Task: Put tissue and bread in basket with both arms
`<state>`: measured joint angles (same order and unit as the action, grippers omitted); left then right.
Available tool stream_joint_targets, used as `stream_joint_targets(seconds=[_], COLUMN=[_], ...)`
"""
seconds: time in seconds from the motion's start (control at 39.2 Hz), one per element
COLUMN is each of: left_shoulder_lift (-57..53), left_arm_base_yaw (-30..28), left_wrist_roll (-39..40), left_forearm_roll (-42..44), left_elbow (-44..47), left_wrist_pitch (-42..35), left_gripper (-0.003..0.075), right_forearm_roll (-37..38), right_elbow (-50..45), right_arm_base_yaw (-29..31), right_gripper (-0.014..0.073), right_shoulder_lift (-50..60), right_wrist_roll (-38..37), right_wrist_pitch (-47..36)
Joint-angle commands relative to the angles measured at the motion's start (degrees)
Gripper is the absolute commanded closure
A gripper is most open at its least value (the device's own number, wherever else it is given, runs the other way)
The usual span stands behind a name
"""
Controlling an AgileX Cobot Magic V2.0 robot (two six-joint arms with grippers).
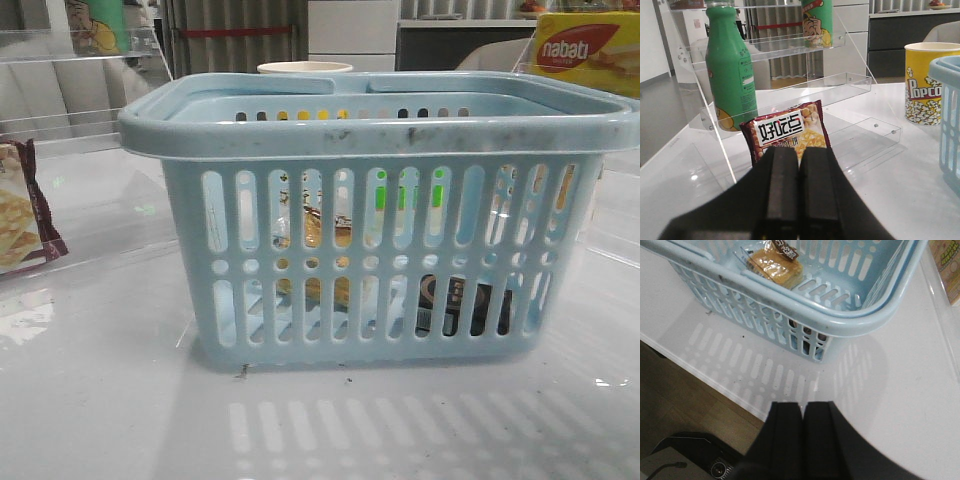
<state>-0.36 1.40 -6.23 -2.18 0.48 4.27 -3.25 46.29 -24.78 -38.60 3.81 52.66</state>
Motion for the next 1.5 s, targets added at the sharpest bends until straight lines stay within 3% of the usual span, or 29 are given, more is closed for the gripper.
stream_joint_targets(seconds=[0.0,0.13,0.33,0.51,0.89,1.48], left_shoulder_lift=[-1.1,-0.9,-0.9,-0.9,-0.9,-0.9], left_arm_base_yaw=[0.1,0.1,0.1,0.1,0.1,0.1], left_wrist_roll=[0.1,0.1,0.1,0.1,0.1,0.1], left_forearm_roll=[-0.5,-0.5,-0.5,-0.5,-0.5,-0.5], left_elbow=[-0.1,-0.1,-0.1,-0.1,-0.1,-0.1], left_wrist_pitch=[-5.3,-5.3,-5.3,-5.3,-5.3,-5.3], left_gripper=[0.0621,0.0621,0.0621,0.0621,0.0621,0.0621], right_forearm_roll=[0.2,0.2,0.2,0.2,0.2,0.2], right_elbow=[0.8,-3.8,-18.5,-31.4,-48.2,-48.0], right_arm_base_yaw=[0.3,4.8,14.9,21.9,25.6,26.3], right_gripper=[0.0536,0.0536,0.0536,0.0536,0.0536,0.0536], right_shoulder_lift=[1.1,4.9,17.6,28.9,40.3,40.3], right_wrist_roll=[0.1,0.1,0.1,0.1,0.1,0.1], right_wrist_pitch=[-3.5,-7.7,-27.9,-39.7,-54.2,-54.1])
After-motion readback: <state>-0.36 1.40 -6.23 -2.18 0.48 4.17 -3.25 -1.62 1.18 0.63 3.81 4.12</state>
